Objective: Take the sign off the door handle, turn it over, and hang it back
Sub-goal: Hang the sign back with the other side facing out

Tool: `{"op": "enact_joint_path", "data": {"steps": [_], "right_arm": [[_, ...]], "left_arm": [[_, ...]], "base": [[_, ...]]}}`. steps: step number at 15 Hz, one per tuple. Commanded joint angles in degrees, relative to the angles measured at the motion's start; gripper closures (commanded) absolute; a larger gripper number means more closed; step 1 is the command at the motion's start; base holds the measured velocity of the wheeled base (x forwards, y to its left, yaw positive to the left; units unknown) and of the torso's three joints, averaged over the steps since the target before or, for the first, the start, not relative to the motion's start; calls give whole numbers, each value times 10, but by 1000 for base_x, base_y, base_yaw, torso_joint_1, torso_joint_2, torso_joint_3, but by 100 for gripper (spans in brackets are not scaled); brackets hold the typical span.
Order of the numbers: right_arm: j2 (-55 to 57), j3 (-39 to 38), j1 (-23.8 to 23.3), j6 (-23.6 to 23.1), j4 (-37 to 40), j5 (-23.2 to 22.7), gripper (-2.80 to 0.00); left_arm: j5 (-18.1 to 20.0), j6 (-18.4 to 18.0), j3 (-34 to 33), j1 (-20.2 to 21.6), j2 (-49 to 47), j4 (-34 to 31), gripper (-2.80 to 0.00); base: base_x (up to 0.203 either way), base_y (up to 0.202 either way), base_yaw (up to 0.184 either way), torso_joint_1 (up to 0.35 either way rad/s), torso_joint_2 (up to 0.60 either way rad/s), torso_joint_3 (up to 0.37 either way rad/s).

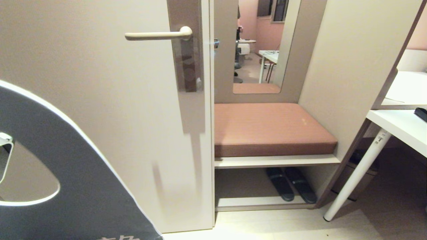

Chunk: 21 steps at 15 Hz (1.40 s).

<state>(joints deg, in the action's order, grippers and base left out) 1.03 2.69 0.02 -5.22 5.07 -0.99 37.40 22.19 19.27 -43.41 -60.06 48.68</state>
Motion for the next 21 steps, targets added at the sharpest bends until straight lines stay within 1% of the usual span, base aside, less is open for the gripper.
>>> {"op": "enact_joint_path", "data": {"steps": [1,2,6,7,8,10,12,15,16,19,21], "right_arm": [[-10,-9,0,10,-5,-2,0],[-10,-10,0,20,-5,0,0],[-10,-10,0,23,-5,1,0],[-10,-10,0,23,-6,1,0],[-10,-10,0,24,-6,1,0],[-10,-10,0,24,-6,2,0],[-10,-10,0,24,-6,1,0],[-10,-10,0,24,-6,1,0],[-10,-10,0,24,-6,1,0],[-10,-10,0,24,-6,1,0],[-10,-10,0,24,-6,2,0]], "left_arm": [[2,0,-6,0,-3,3,0],[1,-3,-8,0,-3,3,0],[-8,-44,-8,24,-11,3,0],[-12,-56,-9,32,-13,3,0],[-25,-68,-11,41,-14,2,0],[-50,-82,-12,65,-18,3,0],[-62,-95,-10,99,-22,2,0],[-67,-140,-9,154,-40,3,0],[-76,-145,-8,160,-45,3,0],[-110,-145,-5,163,-59,2,0],[-122,-145,-4,164,-69,2,0]], "base": [[0,0,0,0,0,0],[0,0,0,0,0,0],[0,0,0,0,0,0],[0,0,0,0,0,0],[0,0,0,0,0,0],[0,0,0,0,0,0],[0,0,0,0,0,0],[0,0,0,0,0,0],[0,0,0,0,0,0],[0,0,0,0,0,0],[0,0,0,0,0,0]]}}
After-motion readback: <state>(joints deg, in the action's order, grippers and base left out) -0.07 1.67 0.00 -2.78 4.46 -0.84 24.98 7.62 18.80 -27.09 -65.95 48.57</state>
